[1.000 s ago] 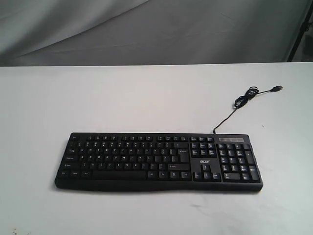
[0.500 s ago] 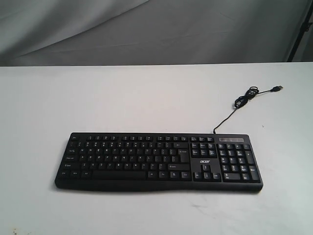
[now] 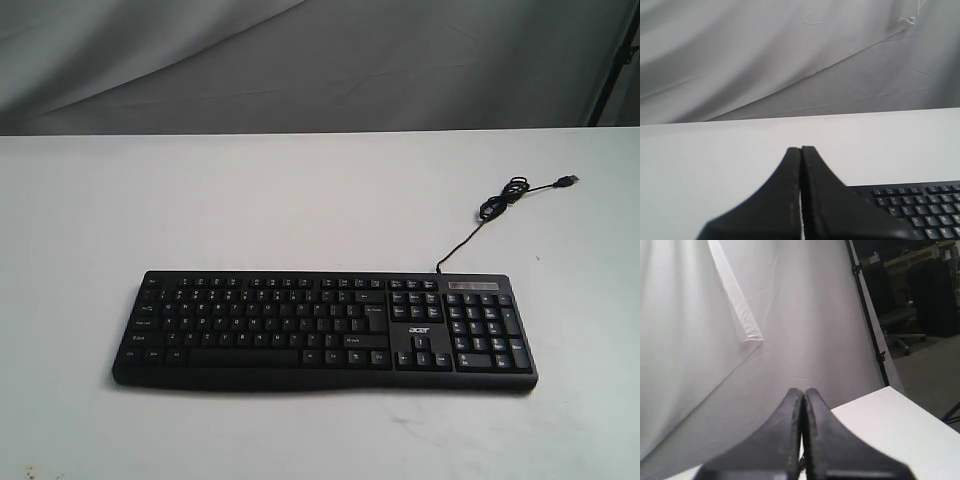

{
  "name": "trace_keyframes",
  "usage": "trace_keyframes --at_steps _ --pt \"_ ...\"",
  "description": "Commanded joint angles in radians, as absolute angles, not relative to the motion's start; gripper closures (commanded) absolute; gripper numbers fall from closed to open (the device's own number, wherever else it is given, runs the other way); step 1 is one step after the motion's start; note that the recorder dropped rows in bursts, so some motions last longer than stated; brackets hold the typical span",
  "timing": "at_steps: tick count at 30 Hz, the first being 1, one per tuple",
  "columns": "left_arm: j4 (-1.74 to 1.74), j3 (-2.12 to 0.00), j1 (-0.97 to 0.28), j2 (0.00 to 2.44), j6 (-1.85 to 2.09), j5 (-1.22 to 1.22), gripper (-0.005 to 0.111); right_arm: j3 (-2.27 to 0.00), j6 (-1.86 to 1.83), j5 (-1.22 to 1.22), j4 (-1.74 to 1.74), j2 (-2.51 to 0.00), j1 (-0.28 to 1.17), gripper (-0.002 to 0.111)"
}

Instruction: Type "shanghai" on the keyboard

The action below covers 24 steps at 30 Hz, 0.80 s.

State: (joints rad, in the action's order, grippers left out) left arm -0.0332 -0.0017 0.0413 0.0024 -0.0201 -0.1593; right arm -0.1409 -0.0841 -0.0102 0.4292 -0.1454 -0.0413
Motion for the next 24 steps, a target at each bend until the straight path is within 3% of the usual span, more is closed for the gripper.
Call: trace_keyframes --at_steps 1,12,24 --pt "-0.033 0.0 0.035 0.0 -0.023 -0.153 0.107 -0.136 -0.033 -0.013 0.437 -0.124 -0.048 0.108" --pt "-0.033 0.0 0.035 0.0 -0.023 -0.153 0.107 -0.136 -0.033 0.206 0.125 -0.118 -0.048 0.108" --pt "-0.033 0.0 0.035 0.0 -0.023 -0.153 0.107 0.0 -0.033 0.183 0.086 -0.031 -0.048 0.108"
